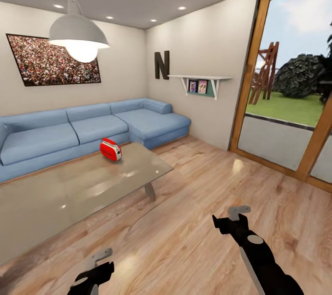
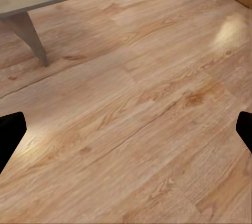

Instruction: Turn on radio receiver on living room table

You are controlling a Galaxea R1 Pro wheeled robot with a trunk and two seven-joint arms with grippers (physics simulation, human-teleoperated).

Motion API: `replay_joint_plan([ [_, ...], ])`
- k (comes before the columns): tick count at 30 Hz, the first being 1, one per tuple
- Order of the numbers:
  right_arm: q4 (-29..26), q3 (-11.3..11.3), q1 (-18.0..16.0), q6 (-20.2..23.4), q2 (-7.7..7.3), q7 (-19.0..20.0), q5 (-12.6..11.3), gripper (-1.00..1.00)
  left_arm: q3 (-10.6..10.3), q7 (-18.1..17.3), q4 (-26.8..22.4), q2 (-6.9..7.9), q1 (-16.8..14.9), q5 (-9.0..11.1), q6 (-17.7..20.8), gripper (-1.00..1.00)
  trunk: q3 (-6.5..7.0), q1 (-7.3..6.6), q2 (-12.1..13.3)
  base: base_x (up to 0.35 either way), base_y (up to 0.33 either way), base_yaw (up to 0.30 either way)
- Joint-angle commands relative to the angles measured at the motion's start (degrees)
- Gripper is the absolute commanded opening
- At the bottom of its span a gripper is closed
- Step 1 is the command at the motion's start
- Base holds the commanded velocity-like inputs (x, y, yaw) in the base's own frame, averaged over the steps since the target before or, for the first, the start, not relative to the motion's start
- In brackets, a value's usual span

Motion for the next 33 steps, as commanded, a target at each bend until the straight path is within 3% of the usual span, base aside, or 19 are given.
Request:
replay_joint_plan([
  [1, 0.0, 0.0, 0.0, 0.0, -0.01, 0.0, 0.0, 1.0, 0.0, 0.7, 0.0, -0.01, 0.0, 0.0, 0.0, 1.0, 0.0, 0.0, 0.0, 0.28, -0.232, 0.0],
  [6, 0.0, 0.0, 0.0, -0.1, 0.01, 0.0, 0.0, 1.0, 0.0, 2.6, 0.0, -0.01, 0.0, 0.1, 0.0, 1.0, 0.0, 0.0, 0.0, 0.264, -0.247, 0.0],
  [33, 0.0, 0.1, 0.0, -0.1, 0.02, 0.0, 0.0, 1.0, 0.1, 2.7, 0.1, 0.14, 0.0, 0.2, -0.1, 1.0, 0.0, 0.0, 0.0, 0.259, -0.247, 0.0],
])
